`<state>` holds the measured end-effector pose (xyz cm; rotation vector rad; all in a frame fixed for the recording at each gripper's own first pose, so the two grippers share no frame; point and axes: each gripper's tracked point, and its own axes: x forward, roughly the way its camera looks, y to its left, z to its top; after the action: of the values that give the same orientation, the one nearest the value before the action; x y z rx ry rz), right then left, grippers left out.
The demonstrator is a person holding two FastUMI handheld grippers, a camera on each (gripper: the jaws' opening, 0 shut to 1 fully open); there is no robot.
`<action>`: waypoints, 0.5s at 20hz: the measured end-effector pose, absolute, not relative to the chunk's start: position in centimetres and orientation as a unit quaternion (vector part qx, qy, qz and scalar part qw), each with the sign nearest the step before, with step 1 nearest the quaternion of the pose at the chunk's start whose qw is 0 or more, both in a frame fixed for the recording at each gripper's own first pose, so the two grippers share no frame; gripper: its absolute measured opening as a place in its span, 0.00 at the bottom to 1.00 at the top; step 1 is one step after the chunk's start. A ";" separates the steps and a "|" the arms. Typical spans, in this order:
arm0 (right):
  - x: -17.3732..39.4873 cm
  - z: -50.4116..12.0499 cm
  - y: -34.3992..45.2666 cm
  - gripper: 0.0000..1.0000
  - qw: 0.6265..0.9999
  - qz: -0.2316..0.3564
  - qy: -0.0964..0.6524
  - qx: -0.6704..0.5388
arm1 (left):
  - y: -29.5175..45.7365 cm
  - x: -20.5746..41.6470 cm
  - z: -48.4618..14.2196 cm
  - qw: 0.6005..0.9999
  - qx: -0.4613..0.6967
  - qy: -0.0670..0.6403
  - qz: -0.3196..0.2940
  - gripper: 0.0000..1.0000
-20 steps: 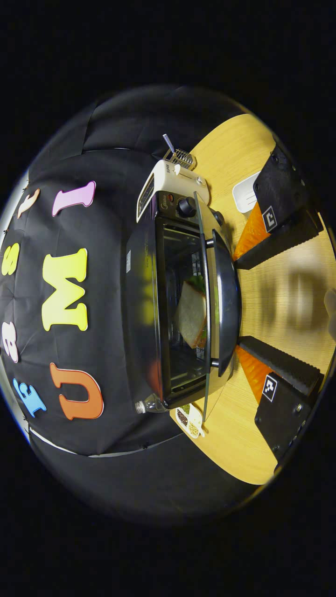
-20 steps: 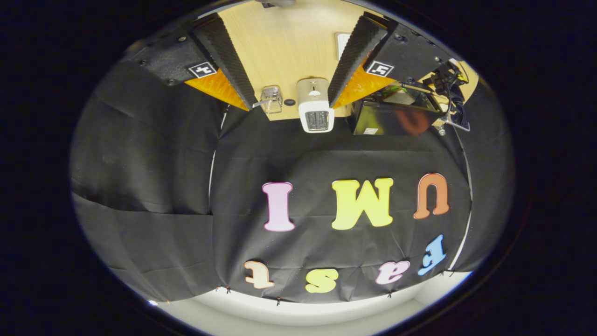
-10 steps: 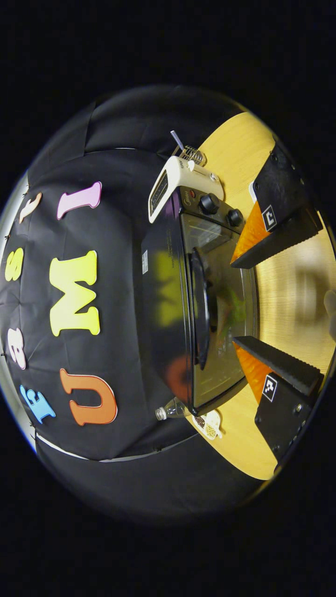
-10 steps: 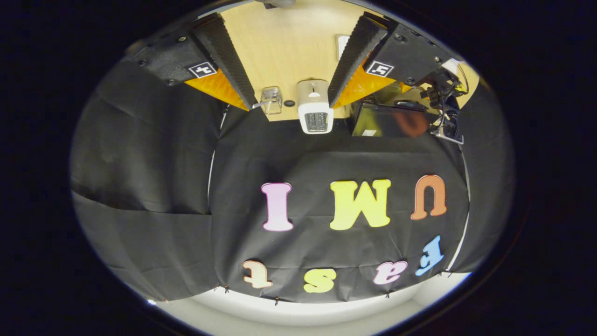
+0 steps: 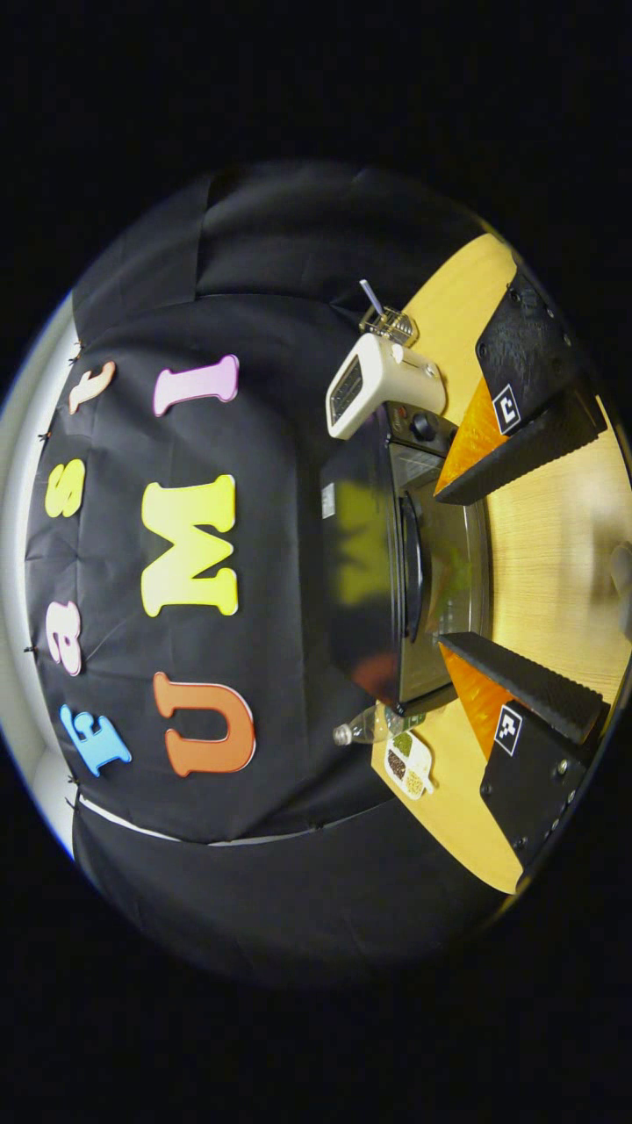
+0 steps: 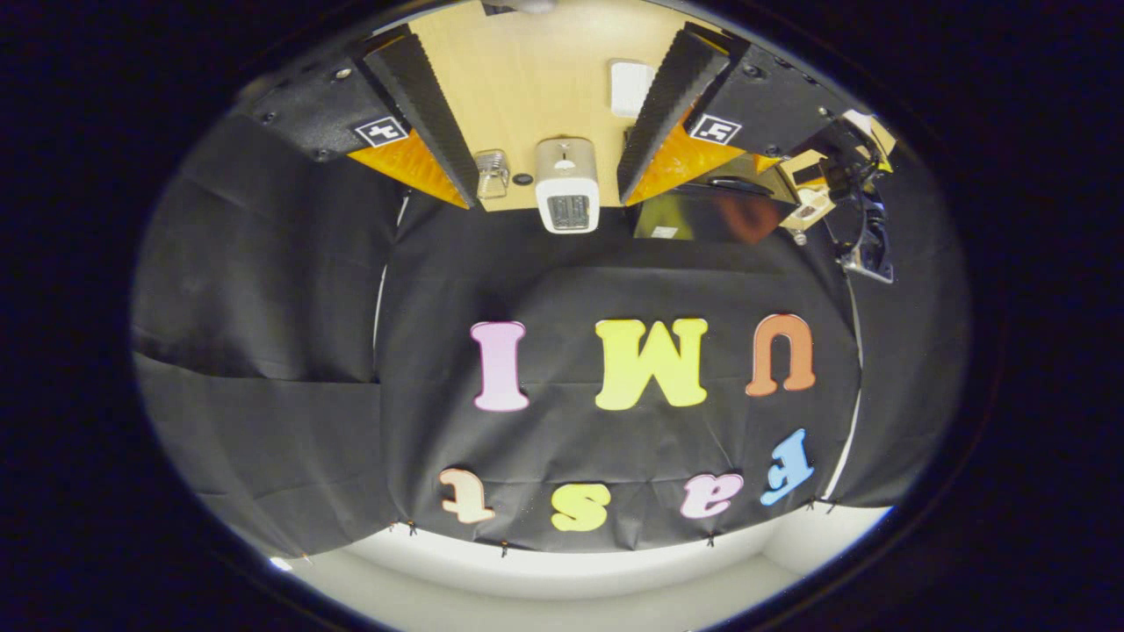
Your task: Open the electric oven with the left hand, put the food in, and close the electric oven.
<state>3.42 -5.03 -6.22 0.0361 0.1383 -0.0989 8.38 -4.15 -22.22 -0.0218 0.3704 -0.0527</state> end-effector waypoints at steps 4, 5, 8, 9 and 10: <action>1.9 -4.0 -1.9 0.91 0.999 -0.022 0.046 0.009 | -2.0 4.6 -14.6 0.991 -0.011 0.132 -0.026 0.96; 1.6 -3.4 -1.2 1.00 0.999 -0.017 0.040 0.008 | -1.4 3.6 -13.0 0.992 -0.004 0.121 -0.027 0.96; 0.3 -2.2 0.6 0.91 1.000 -0.005 0.021 0.015 | -0.2 0.6 -8.6 0.995 -0.005 0.095 -0.024 0.95; -0.1 -1.9 1.1 0.91 1.000 -0.002 0.018 0.018 | 0.1 -0.2 -7.3 0.996 -0.010 0.089 -0.021 0.95; -0.6 -1.7 1.5 1.00 1.000 0.001 0.012 0.022 | 0.6 -1.1 -6.1 0.997 -0.014 0.080 -0.017 0.95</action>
<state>-0.55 1.51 -1.74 0.0434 0.0247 0.0012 -1.07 0.61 -6.12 -0.0273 0.1597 -0.0338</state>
